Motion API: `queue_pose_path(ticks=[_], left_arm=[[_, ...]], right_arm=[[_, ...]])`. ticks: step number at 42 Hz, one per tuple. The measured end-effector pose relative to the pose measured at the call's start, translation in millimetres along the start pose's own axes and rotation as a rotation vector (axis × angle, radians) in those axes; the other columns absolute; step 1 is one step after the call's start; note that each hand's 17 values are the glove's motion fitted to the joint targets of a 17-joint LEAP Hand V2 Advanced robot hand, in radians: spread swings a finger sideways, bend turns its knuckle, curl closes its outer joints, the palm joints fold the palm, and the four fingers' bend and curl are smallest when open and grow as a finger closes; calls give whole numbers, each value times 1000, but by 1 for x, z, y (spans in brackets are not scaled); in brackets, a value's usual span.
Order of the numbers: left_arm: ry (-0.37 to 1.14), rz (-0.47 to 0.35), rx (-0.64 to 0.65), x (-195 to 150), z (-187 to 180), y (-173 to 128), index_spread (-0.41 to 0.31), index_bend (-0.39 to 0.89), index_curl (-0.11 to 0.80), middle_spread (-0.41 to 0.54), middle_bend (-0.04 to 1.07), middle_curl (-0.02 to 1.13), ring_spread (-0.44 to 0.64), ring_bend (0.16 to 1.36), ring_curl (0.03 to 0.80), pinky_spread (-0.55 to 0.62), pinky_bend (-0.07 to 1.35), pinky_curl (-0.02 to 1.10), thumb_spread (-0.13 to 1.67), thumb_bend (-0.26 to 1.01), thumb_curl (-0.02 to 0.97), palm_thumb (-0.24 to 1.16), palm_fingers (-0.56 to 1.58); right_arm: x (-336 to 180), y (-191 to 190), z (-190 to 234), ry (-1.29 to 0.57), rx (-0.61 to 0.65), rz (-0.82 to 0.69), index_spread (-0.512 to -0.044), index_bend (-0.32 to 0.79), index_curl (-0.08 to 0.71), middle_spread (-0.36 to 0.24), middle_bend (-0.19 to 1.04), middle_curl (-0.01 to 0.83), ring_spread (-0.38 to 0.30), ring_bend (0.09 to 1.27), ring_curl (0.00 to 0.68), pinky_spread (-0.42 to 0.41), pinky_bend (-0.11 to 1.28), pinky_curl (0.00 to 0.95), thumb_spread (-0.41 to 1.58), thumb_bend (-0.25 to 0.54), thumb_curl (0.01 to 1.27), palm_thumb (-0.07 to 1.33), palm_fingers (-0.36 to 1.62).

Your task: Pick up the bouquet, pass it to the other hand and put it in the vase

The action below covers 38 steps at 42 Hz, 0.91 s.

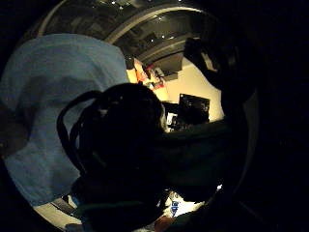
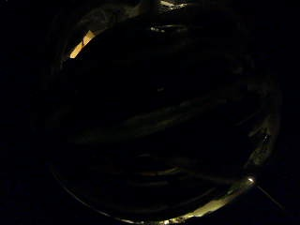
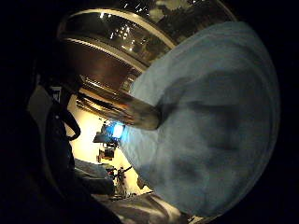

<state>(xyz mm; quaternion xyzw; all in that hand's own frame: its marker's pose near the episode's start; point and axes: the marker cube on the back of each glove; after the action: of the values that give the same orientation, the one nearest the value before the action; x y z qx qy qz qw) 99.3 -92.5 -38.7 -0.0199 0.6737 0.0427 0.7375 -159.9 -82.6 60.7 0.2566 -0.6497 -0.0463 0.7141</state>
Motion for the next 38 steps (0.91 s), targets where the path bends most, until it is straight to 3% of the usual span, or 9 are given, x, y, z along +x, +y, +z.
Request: queue_pose_path(ticks=[7, 10, 13, 20, 27, 34, 38], left_arm=[[-7, 20, 79, 0, -9, -5, -255, 352, 484, -249, 546, 520, -301, 485, 383, -245, 243, 386, 295, 21, 629, 1005, 1235], [-16, 30, 119, 10, -18, -8, -265, 355, 497, -254, 554, 528, -309, 491, 397, -248, 238, 392, 251, 7, 649, 1018, 1227], [-45, 51, 166, 28, -30, -7, -272, 356, 509, -258, 558, 535, -315, 491, 409, -252, 239, 399, 218, -7, 666, 1029, 1222], [-93, 69, 261, 71, -62, -7, -280, 357, 535, -264, 566, 547, -323, 482, 429, -253, 236, 414, 169, -19, 703, 1041, 1209], [-132, 72, 362, 107, -103, -16, -285, 348, 554, -267, 564, 552, -327, 478, 446, -251, 230, 427, 141, -23, 731, 1040, 1202], [-159, 69, 456, 135, -143, -19, -288, 341, 570, -269, 560, 558, -329, 467, 458, -251, 227, 438, 128, -24, 753, 1040, 1199], [-160, 59, 511, 139, -164, -22, -289, 334, 578, -269, 559, 561, -330, 464, 463, -251, 220, 441, 123, -25, 762, 1040, 1196]], right_arm=[[-10, 11, -2, 23, -20, 23, -212, 386, 600, -142, 764, 571, -172, 915, 509, -255, 696, 486, 480, -54, 746, 903, 1316], [-15, 13, -7, 60, -26, 8, -224, 288, 577, -149, 665, 541, -177, 891, 499, -271, 710, 476, 476, -56, 737, 878, 1206], [-4, 5, -15, 54, -44, 0, -237, 161, 538, -149, 543, 505, -175, 781, 465, -270, 742, 469, 525, -48, 723, 864, 1032], [19, -15, -32, 31, -65, -54, -268, 188, 525, -165, 371, 449, -147, 548, 419, -68, 556, 443, 731, -37, 680, 817, 567], [-4, -14, -38, 50, -100, -31, -301, 142, 456, -196, 247, 399, -108, 451, 356, 76, 511, 381, 819, -29, 653, 796, 499], [-8, -23, -42, 130, -105, -34, -322, 107, 398, -163, 192, 380, -74, 416, 337, 154, 509, 365, 866, -28, 631, 786, 436], [-14, -25, -44, 158, -113, -25, -339, 120, 383, -124, 144, 359, -28, 375, 336, 193, 544, 379, 887, -32, 621, 771, 250]])
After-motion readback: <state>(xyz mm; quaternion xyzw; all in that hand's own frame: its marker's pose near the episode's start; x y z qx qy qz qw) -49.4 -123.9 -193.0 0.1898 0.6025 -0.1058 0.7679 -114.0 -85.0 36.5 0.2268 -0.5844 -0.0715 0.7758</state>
